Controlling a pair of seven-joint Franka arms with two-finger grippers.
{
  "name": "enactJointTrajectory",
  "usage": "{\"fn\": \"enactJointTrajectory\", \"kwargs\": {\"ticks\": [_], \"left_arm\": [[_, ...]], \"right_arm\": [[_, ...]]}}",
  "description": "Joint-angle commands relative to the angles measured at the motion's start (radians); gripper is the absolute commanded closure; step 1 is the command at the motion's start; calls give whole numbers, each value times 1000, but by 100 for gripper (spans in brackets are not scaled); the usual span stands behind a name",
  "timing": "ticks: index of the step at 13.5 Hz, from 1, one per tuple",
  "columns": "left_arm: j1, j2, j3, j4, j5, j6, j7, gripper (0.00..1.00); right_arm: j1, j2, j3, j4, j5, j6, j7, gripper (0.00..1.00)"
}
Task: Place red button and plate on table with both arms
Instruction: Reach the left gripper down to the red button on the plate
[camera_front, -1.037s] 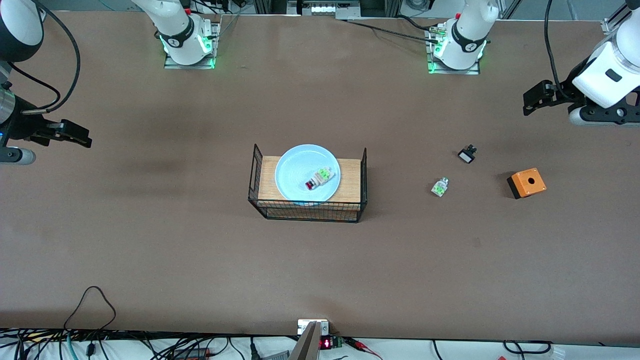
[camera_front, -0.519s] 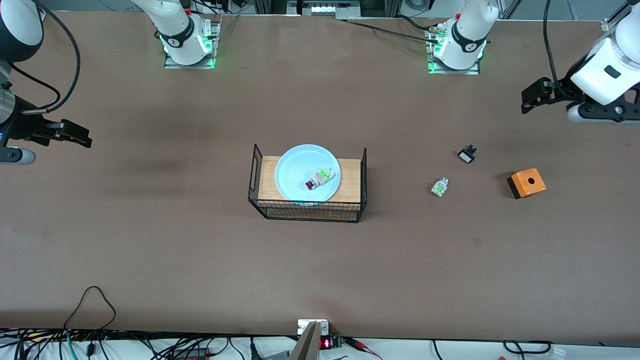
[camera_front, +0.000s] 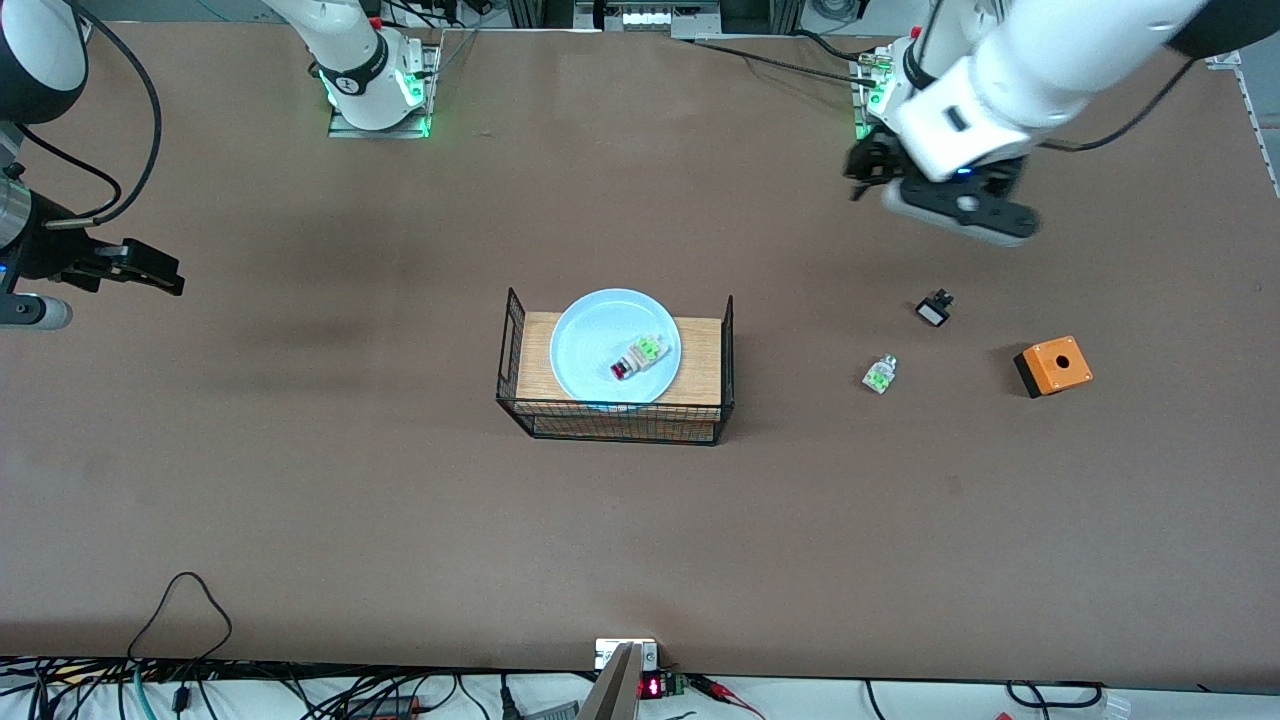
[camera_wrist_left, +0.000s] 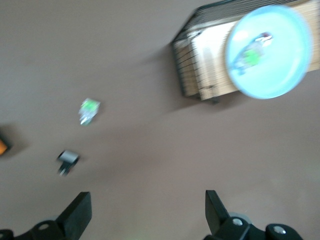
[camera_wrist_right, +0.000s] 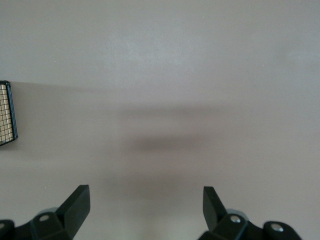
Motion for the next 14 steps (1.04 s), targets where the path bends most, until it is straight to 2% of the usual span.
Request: {"fn": "enactJointTrajectory", "kwargs": {"ticks": [1, 3, 5, 8, 12, 14], "left_arm": [[-63, 194, -46, 137, 1, 149, -4, 0], [-155, 278, -38, 157, 7, 298, -7, 0], [-221, 352, -38, 159, 102, 450, -9, 0], [-286, 473, -37, 176, 228, 591, -9, 0], [-319, 573, -35, 176, 395, 664, -7, 0], [-321, 593, -37, 174, 417, 667, -9, 0]], "right_arm": [[-1, -9, -1, 1, 17, -13, -16, 0], [-3, -9, -1, 1, 17, -13, -18, 0], [-1, -9, -1, 1, 17, -13, -16, 0], [-1, -7, -1, 1, 17, -13, -16, 0], [0, -3, 1, 1, 17, -13, -16, 0], [0, -3, 2, 1, 17, -13, -16, 0]]}}
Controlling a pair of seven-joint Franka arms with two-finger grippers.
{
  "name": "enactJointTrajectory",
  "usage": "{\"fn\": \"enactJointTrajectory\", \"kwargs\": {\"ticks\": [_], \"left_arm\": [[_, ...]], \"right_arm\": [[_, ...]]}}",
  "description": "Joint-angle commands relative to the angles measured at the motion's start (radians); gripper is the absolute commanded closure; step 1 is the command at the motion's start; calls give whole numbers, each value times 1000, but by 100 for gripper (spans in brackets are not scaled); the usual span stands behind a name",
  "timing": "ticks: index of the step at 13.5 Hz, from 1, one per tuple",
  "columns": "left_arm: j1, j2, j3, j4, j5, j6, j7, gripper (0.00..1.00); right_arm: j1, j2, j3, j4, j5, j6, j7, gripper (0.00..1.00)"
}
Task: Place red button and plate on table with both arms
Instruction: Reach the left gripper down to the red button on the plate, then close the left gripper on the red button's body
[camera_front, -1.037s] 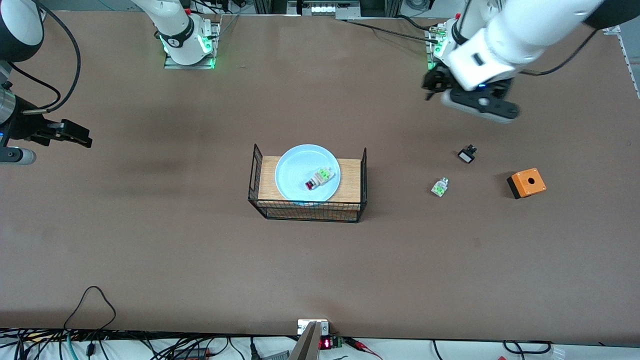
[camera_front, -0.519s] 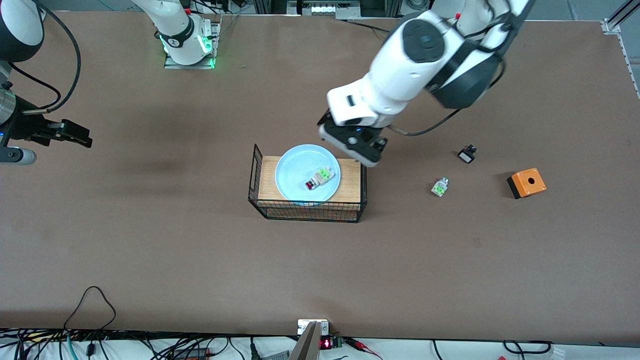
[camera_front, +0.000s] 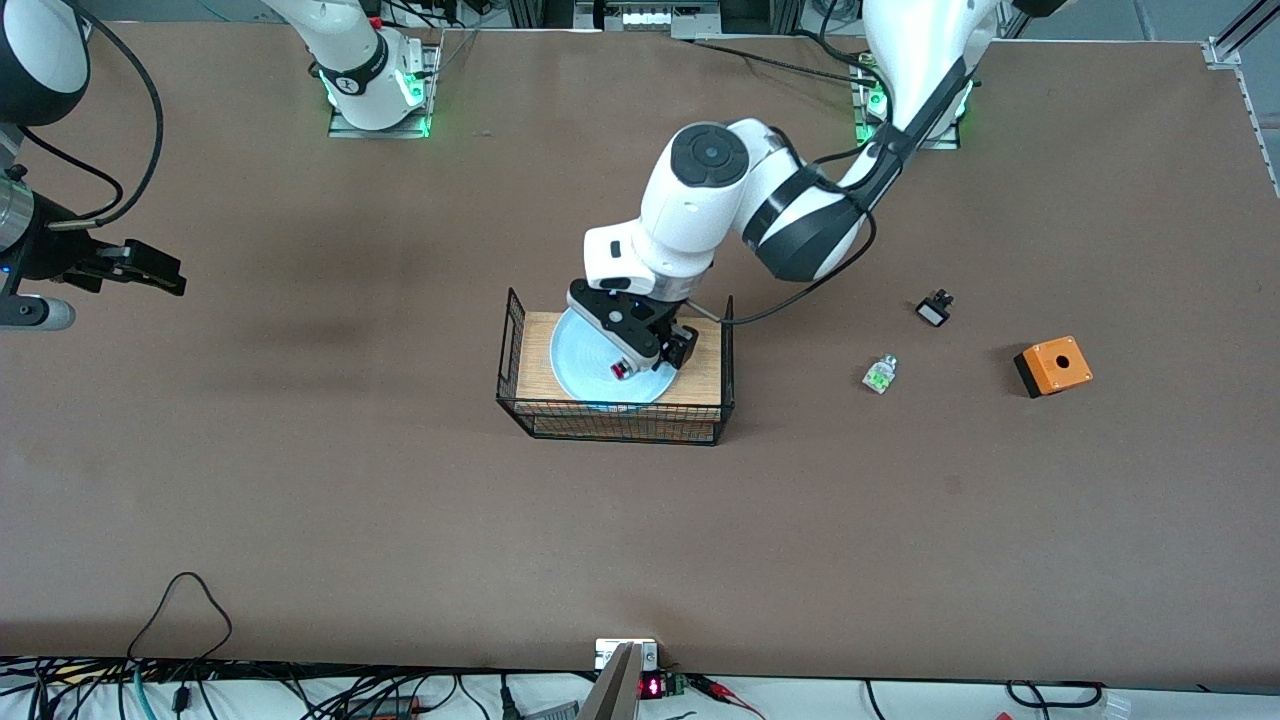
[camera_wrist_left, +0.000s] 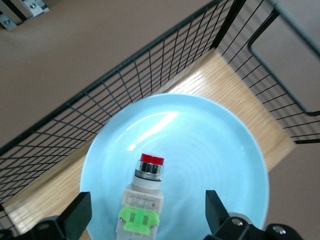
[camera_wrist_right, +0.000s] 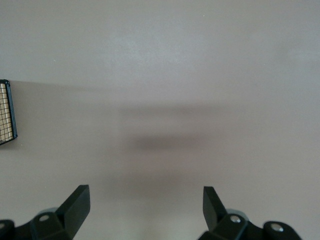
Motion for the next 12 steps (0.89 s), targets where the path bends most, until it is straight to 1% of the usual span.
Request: {"fn": "enactJointTrajectory", "kwargs": {"ticks": [1, 4, 5, 6, 7, 8, 10, 11, 12], "left_arm": [[-10, 41, 6, 38, 39, 0, 0, 0], [-13, 57, 6, 37, 42, 0, 1, 0], [-17, 57, 8, 35, 42, 0, 6, 7], [-19, 58, 6, 35, 50, 0, 6, 31], [-19, 57, 6, 34, 50, 0, 4, 48], [-19, 58, 6, 34, 50, -1, 1, 60], [-19, 57, 6, 34, 50, -1, 1, 73], [-19, 55, 6, 34, 50, -3, 1, 86], [-19, 52, 6, 35, 50, -4, 0, 96]], "right_arm": [[0, -4, 1, 1, 16, -11, -16, 0], [0, -5, 1, 1, 16, -11, -16, 0], [0, -7, 1, 1, 16, -11, -16, 0], [0, -7, 1, 1, 16, -11, -17, 0], [0, -7, 1, 1, 16, -11, -17, 0], [0, -7, 3, 3, 16, -11, -17, 0], [0, -10, 1, 3, 16, -12, -17, 0], [0, -10, 1, 3, 15, -12, -17, 0], [0, -13, 1, 4, 15, -12, -14, 0]]}}
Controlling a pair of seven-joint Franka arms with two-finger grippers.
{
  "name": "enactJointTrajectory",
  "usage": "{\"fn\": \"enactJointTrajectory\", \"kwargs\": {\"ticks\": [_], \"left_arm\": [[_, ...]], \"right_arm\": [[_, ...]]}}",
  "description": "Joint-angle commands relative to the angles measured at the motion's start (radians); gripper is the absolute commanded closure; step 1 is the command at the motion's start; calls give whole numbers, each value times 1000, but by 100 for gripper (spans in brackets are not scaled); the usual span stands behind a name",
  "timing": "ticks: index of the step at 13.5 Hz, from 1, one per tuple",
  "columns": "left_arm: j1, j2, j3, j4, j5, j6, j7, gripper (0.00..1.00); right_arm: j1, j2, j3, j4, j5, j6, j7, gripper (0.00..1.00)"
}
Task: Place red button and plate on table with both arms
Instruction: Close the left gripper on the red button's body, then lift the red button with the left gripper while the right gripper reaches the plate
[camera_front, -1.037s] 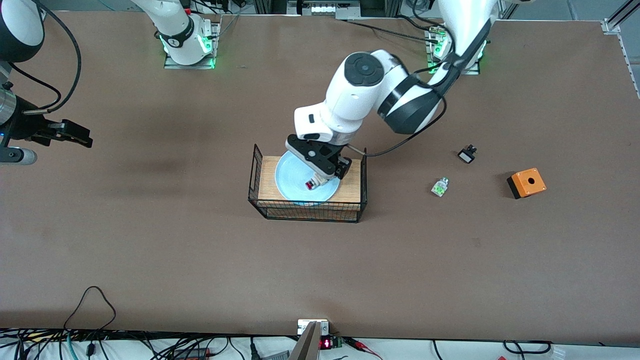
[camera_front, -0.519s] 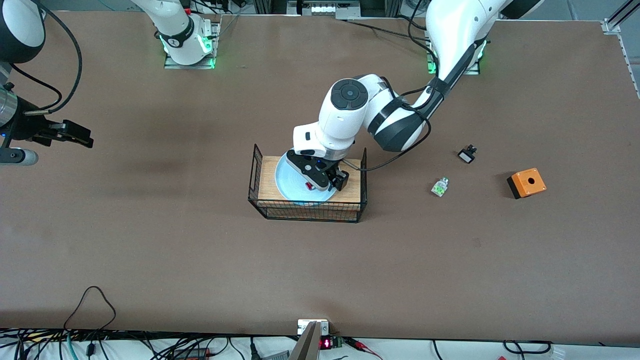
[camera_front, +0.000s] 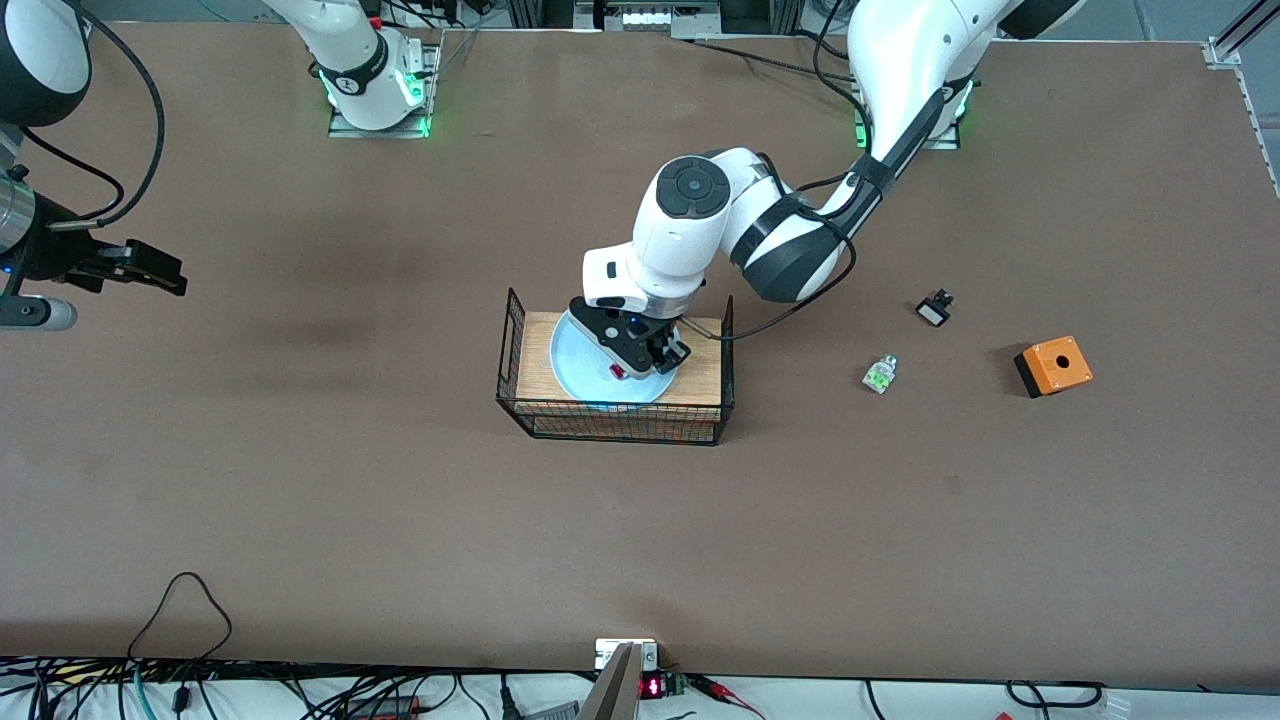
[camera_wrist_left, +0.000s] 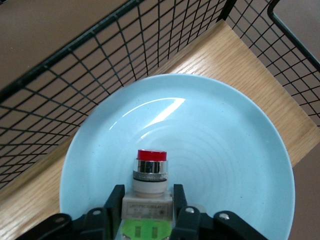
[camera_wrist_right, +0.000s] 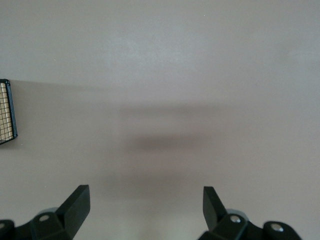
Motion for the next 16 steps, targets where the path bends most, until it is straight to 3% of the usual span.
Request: {"fn": "enactJointTrajectory", "kwargs": {"ticks": [1, 4, 7, 10, 16], "left_arm": [[-10, 4, 4, 37, 32, -13, -3, 99], [-2, -80, -6, 44, 4, -73, -16, 99], [13, -221, -2, 43, -100, -251, -32, 99], [73, -300, 1, 41, -103, -459, -113, 98], [300, -346, 0, 15, -94, -700, -13, 94]], "right_arm": [[0, -15, 1, 4, 15, -12, -14, 0], [0, -15, 2, 9, 16, -10, -7, 0], [0, -8, 5, 9, 16, -10, -17, 0], [10, -16, 8, 9, 51, -13, 23, 0], [281, -13, 8, 19, 90, -13, 613, 0]]}}
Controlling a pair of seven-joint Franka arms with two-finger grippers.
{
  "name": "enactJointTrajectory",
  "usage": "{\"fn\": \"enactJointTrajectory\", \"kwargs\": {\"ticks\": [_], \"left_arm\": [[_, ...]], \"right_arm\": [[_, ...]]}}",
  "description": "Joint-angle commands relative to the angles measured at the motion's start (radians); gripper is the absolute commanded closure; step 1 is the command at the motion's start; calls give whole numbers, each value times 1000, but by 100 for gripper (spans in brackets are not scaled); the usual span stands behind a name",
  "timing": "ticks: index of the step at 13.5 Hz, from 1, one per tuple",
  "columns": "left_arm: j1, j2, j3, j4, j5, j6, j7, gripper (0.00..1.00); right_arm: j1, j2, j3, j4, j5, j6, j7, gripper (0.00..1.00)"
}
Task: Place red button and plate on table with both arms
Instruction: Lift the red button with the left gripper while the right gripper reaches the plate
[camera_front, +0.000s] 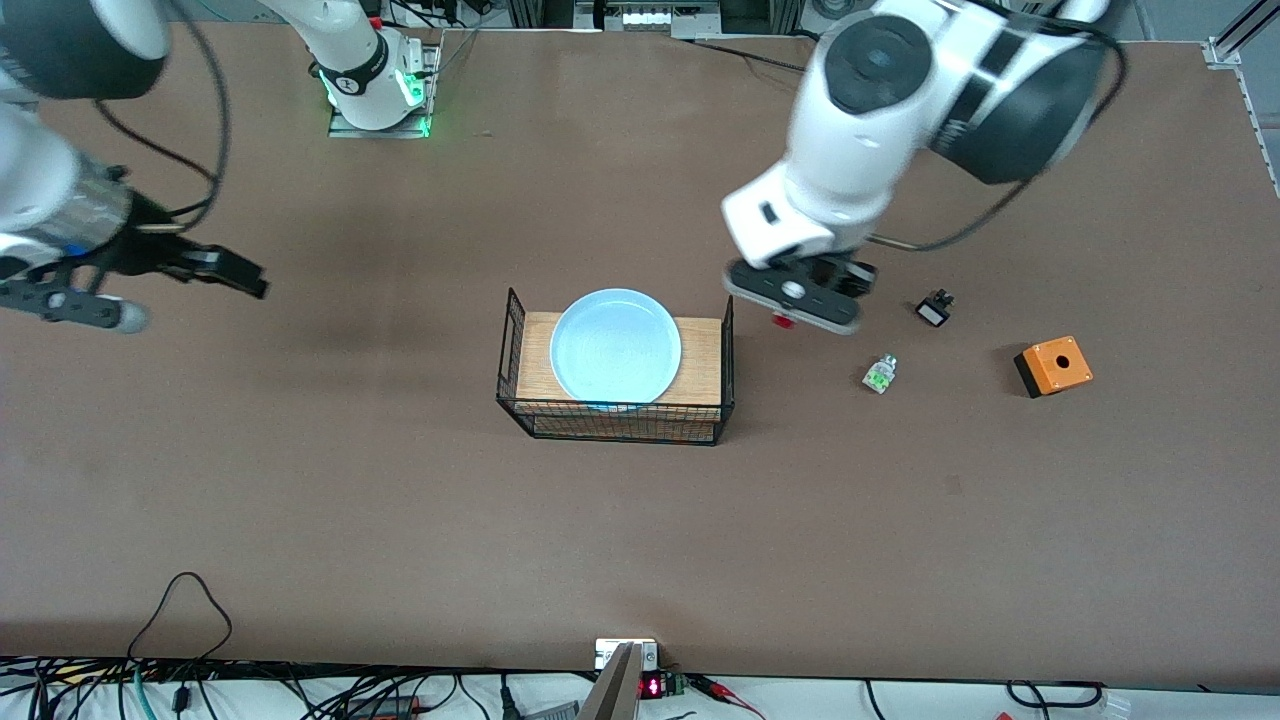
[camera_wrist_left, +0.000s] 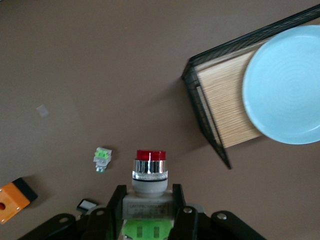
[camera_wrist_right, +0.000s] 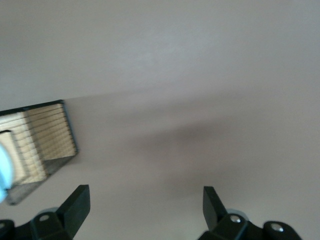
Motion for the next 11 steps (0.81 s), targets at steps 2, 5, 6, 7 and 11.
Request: {"fn": "enactJointTrajectory", "kwargs": {"ticks": [2, 5, 6, 7, 11], "left_arm": [[149, -21, -9, -95, -14, -31, 46, 94], [272, -14, -9, -215, -14, 36, 81, 94], [309, -10, -9, -255, -14, 90, 130, 93], [364, -2, -9, -304, -14, 165, 191, 93], [450, 53, -5, -476, -5, 438, 285, 92]], "right_arm": [[167, -1, -7, 17, 4, -10, 253, 0], [273, 31, -7, 17, 4, 3, 451, 0], [308, 46, -7, 18, 10, 17, 508, 0], [340, 62, -7, 18, 25, 32, 565, 0], [449, 170, -9, 70, 35, 121, 806, 0]]}}
